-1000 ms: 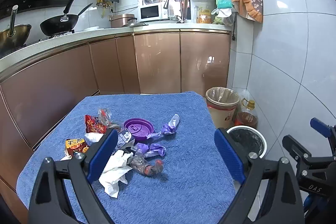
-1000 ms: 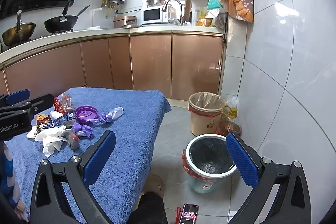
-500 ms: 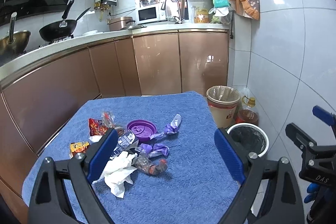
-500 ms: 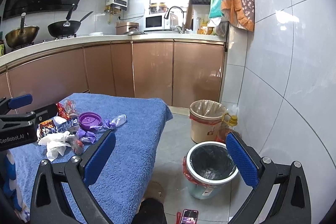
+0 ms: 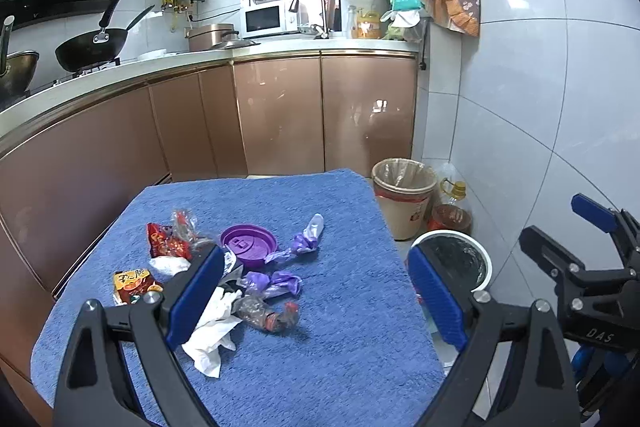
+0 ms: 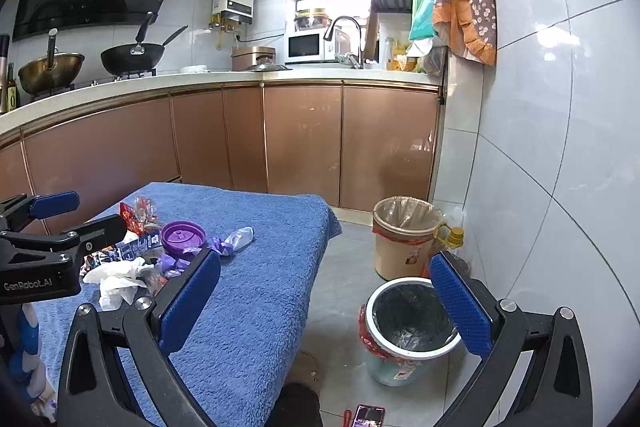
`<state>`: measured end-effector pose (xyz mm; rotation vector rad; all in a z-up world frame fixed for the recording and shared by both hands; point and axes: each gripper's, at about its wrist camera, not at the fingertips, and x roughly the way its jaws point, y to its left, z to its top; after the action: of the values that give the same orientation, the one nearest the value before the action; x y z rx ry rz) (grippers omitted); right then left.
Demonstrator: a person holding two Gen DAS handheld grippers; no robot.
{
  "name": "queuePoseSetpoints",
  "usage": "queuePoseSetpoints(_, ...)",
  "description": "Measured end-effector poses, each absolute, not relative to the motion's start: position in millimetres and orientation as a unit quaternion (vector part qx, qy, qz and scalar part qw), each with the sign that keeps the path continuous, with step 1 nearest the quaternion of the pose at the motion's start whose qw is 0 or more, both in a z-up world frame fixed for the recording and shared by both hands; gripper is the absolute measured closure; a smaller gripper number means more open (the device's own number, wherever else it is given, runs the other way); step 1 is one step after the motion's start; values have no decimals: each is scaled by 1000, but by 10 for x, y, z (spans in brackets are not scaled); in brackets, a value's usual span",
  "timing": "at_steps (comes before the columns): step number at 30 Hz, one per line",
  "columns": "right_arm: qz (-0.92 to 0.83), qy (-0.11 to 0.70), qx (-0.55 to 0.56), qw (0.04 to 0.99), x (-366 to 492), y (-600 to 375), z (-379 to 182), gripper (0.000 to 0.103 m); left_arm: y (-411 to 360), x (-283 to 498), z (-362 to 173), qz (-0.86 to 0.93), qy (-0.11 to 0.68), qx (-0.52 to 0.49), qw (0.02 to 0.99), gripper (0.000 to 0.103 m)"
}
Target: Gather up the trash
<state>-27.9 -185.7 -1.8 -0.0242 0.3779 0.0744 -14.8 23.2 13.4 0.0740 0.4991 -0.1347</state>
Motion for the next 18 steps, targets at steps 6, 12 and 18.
queuePoseSetpoints(6,41,191,-13,981,-245,-1818,-35,0,216,-133,140,-81,239,36,967,9)
queuePoseSetpoints(12,63,208,-16,976,-158,-1736,-52,1,445,-56,63,-86,253,16,964,10)
queuePoseSetpoints(18,109,235,-31,965,5,-1542,-127,14,977,-3,-84,-78,271,-11,959,10)
